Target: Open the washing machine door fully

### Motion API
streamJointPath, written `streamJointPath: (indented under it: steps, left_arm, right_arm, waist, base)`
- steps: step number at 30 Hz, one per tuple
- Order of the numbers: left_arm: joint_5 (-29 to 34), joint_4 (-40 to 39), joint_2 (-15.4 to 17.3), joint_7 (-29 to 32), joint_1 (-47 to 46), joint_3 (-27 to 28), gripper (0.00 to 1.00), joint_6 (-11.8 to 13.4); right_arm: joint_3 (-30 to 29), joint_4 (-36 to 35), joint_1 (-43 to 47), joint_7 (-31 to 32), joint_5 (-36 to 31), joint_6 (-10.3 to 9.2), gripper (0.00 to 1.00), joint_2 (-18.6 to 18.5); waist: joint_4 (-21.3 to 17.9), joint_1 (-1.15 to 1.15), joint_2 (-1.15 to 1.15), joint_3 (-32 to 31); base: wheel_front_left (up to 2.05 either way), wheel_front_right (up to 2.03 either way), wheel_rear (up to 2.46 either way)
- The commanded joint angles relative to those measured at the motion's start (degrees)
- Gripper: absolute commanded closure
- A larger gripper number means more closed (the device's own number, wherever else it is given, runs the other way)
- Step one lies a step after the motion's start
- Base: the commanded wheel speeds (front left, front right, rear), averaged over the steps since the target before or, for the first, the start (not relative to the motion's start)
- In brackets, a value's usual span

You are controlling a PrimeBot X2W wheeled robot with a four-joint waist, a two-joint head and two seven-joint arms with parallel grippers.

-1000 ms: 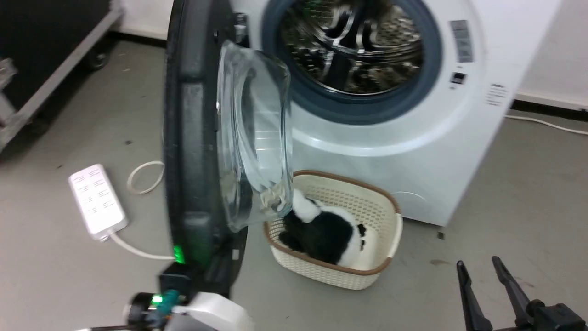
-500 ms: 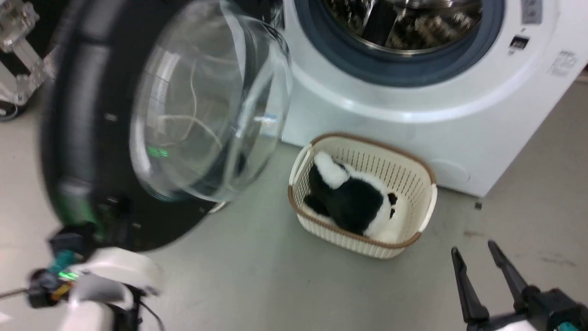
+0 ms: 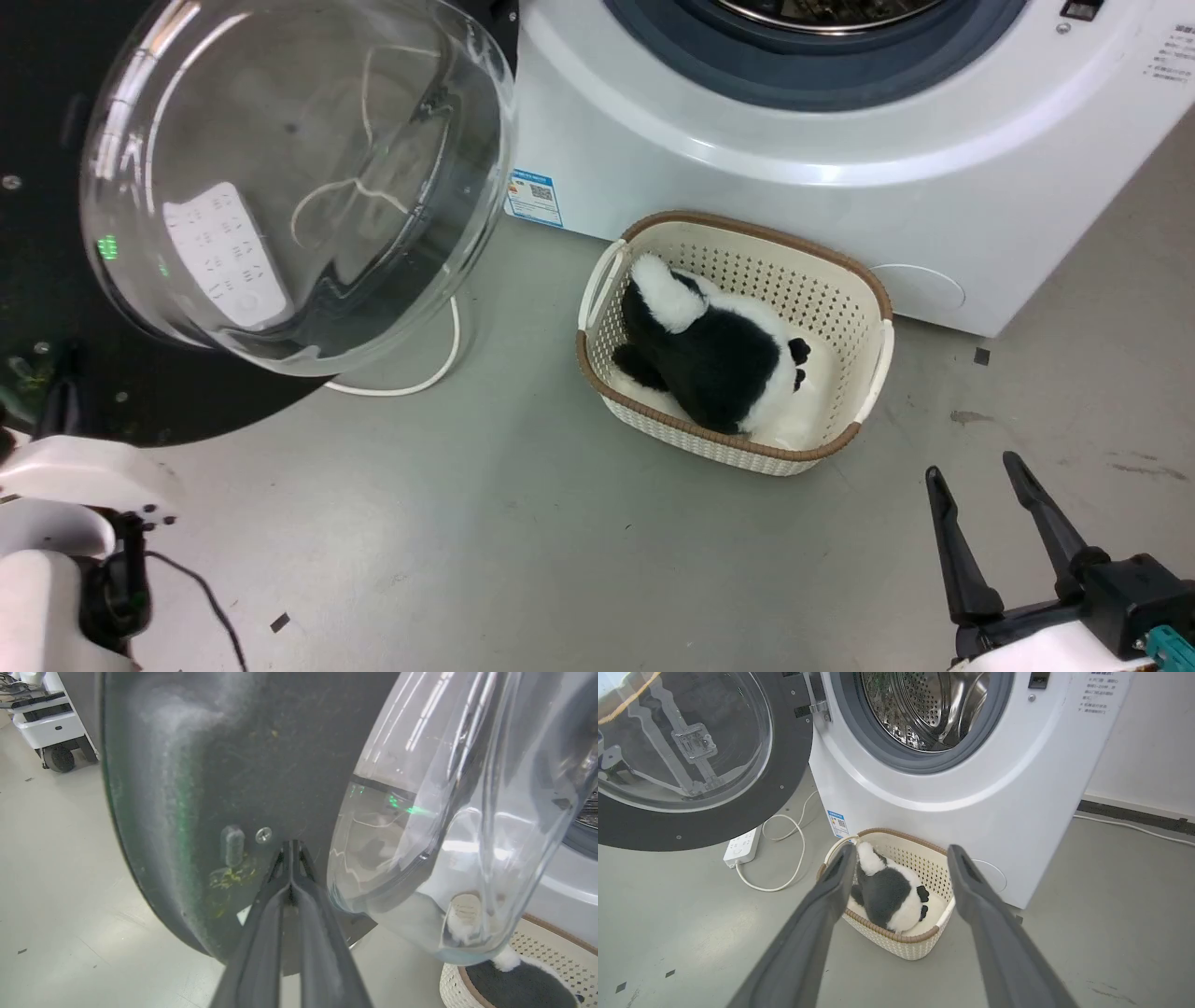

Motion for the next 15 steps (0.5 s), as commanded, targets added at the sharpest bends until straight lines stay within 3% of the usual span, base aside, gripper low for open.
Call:
streamJointPath:
  steps: [1,8,15]
  left_arm:
    - [-0.16,0.60,0.41,-0.57,-0.79,0.46,1.00,-0.16]
    - [0.37,2.28,0.35,-4.08,-0.81,-0.61,1.00,-1.68]
    - [2.33,-4.64,-2.90,-7.10,4.10,-3.58,1.00,-1.99]
  right_arm:
    - [0.00,-0.26,-0.59,0.02,-0.38,0.05,0.00,-0.26]
    - [-0.74,0.35,-0.87,-0.44,-0.07,0.05,0.00,-0.14]
    - [-1.17,2.25,-1.08,-1.88,0.44,0.05,0.00,0.22]
  waist:
    - [-0.14,-0.01,0.00,0.04]
    - [-0.77,-0.01,0.00,-1.51]
    - [-3.36,-0.01,0.00,-6.91]
  base:
    - [0.00,0.00,0.00]
    - [0.00,0.00,0.00]
    - [0.00,0.00,0.00]
